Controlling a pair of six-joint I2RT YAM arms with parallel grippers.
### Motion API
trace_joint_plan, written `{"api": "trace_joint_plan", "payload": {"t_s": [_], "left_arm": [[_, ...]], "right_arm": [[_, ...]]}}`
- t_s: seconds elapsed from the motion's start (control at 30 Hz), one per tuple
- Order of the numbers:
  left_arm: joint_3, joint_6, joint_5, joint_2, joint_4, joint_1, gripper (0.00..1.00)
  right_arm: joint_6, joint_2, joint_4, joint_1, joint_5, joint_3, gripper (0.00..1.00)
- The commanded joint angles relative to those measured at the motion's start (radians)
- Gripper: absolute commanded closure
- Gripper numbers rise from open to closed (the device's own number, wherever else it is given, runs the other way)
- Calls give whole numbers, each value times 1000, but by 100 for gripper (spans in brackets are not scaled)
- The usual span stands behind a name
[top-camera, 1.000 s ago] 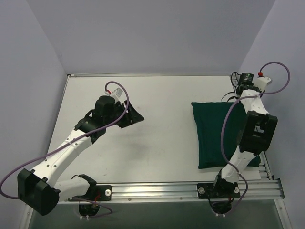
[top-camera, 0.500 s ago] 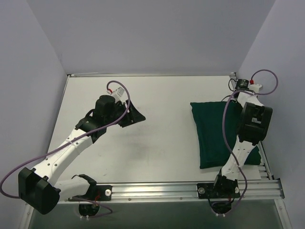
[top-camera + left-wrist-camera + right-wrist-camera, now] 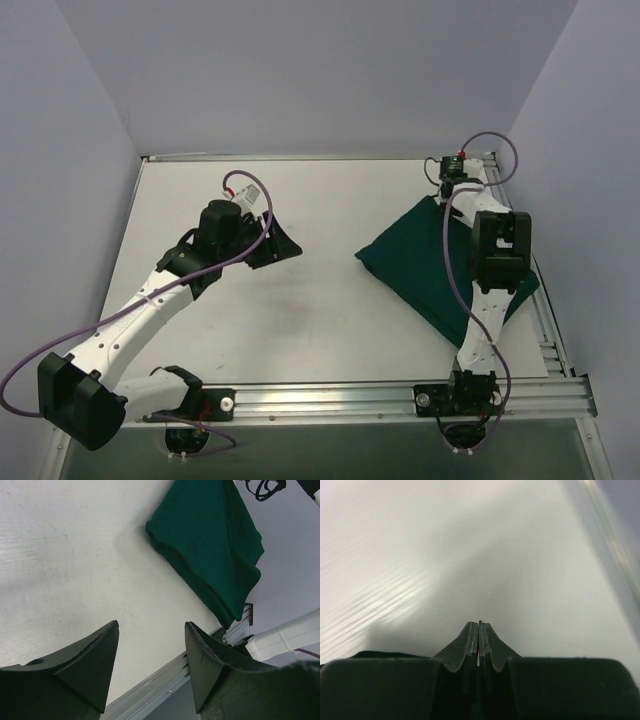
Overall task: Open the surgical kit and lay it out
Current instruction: Move the surgical kit at the center of the board.
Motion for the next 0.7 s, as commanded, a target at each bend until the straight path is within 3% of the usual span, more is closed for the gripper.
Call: {"api": "trace_joint_plan", "payload": {"t_s": [0.0, 0.17, 0.37, 0.43, 0.5, 0.6, 0.67], "left_arm": [[67, 31, -15, -17, -37, 5, 36], [65, 14, -8, -30, -38, 4, 36], [81, 24, -21, -7, -74, 4, 32], [78, 25, -18, 8, -68, 4, 28], [73, 24, 8, 26, -45, 4, 26], [75, 22, 37, 49, -25, 1, 26], [81, 24, 57, 59, -19, -1, 26]], "right_arm": [[45, 49, -33, 134, -133, -18, 100], [42, 31, -70, 234, -118, 41, 100], [73, -214, -128, 91, -6, 2, 90], [73, -318, -156, 7, 29, -43, 80], [61, -378, -157, -42, 37, -114, 78], [64, -449, -191, -134, 86, -194, 79], [79, -480, -187, -198, 74, -245, 91]]}}
